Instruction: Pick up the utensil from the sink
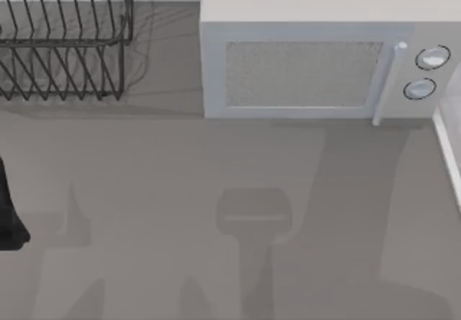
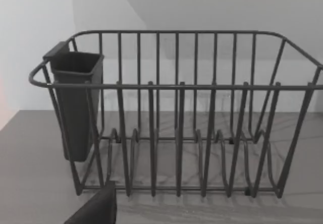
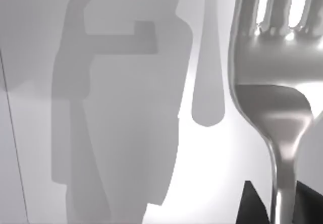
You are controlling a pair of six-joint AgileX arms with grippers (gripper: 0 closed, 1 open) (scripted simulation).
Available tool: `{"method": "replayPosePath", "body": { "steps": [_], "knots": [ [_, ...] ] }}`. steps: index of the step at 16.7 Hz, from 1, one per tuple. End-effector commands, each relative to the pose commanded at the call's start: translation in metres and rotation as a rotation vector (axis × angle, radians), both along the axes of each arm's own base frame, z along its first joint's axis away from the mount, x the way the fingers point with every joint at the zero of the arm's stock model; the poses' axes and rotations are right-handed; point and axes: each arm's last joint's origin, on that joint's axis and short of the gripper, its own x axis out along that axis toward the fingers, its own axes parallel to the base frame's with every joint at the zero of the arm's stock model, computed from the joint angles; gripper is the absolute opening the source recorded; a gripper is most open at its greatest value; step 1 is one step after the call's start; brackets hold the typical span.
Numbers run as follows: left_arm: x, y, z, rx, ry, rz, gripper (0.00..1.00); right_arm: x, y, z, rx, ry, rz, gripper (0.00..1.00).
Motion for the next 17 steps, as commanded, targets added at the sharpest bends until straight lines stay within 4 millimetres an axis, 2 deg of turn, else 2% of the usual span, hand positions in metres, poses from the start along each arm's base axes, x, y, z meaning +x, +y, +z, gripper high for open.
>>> {"method": "replayPosePath", "body": {
  "steps": [4, 7, 9, 12, 17],
  "knots": [
    [0.000, 0.000, 0.000, 0.000, 0.000, 0.000, 1.00, -0.008, 0.011, 0.010, 0.004, 0.024, -0.051, 0.00],
    [0.000, 0.000, 0.000, 0.000, 0.000, 0.000, 1.00, -0.026, 0.040, 0.028, 0.008, 0.070, -0.151, 0.00],
    [0.000, 0.000, 0.000, 0.000, 0.000, 0.000, 1.00, -0.045, 0.071, 0.042, 0.004, 0.109, -0.212, 0.00],
    [0.000, 0.000, 0.000, 0.000, 0.000, 0.000, 1.00, -0.089, 0.130, 0.061, -0.016, 0.150, -0.249, 0.00],
    [0.000, 0.000, 0.000, 0.000, 0.000, 0.000, 1.00, -0.172, 0.223, 0.082, -0.029, 0.107, -0.115, 0.00]
  ]
}}
